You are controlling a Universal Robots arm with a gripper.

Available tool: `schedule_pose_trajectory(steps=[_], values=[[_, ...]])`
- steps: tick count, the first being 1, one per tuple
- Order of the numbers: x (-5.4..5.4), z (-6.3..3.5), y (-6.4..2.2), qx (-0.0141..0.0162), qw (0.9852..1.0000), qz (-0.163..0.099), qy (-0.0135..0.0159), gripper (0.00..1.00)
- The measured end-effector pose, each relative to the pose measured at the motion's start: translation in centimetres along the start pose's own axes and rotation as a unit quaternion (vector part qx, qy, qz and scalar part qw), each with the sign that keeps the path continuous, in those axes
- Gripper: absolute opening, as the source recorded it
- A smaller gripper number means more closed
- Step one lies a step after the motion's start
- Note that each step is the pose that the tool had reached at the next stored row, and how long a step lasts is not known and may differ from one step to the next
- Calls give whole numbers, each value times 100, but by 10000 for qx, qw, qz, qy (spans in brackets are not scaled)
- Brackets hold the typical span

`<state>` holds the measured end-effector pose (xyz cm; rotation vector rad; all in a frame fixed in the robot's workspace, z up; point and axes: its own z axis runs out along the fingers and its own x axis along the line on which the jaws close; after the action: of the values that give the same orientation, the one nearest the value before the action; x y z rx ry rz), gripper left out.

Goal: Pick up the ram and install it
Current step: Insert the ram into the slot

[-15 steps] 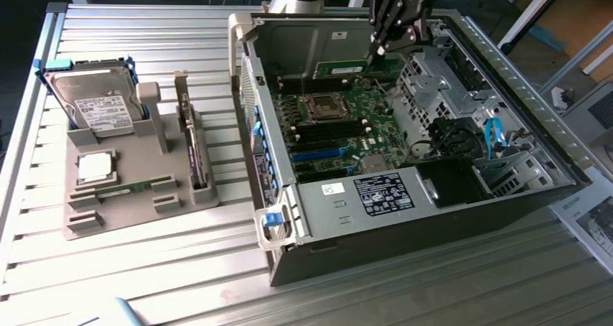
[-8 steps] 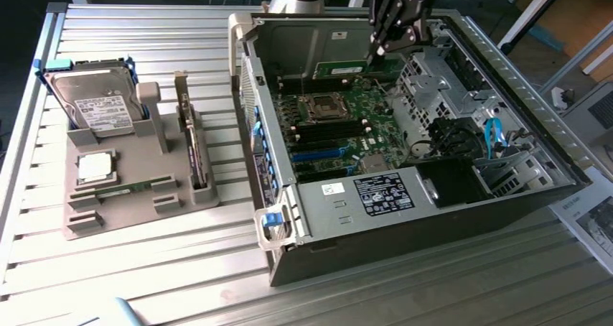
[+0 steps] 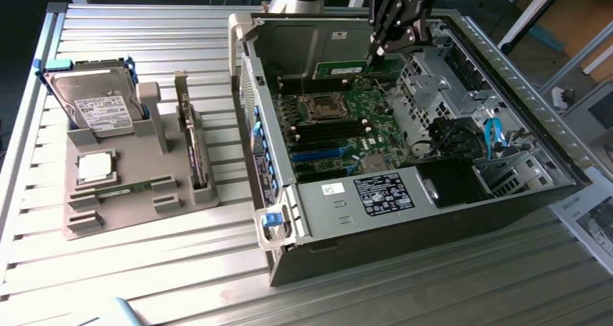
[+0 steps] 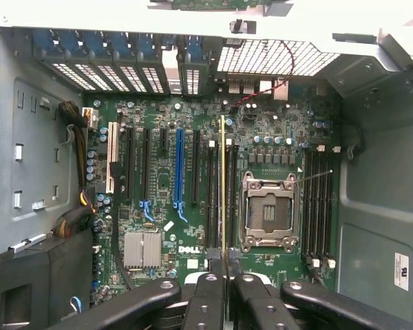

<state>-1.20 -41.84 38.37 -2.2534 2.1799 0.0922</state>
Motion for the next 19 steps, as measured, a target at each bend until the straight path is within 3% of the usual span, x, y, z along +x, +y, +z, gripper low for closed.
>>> schedule_pose_trajectory(steps=[19], values=[[-15,2,25,5,10000,10,0,12]])
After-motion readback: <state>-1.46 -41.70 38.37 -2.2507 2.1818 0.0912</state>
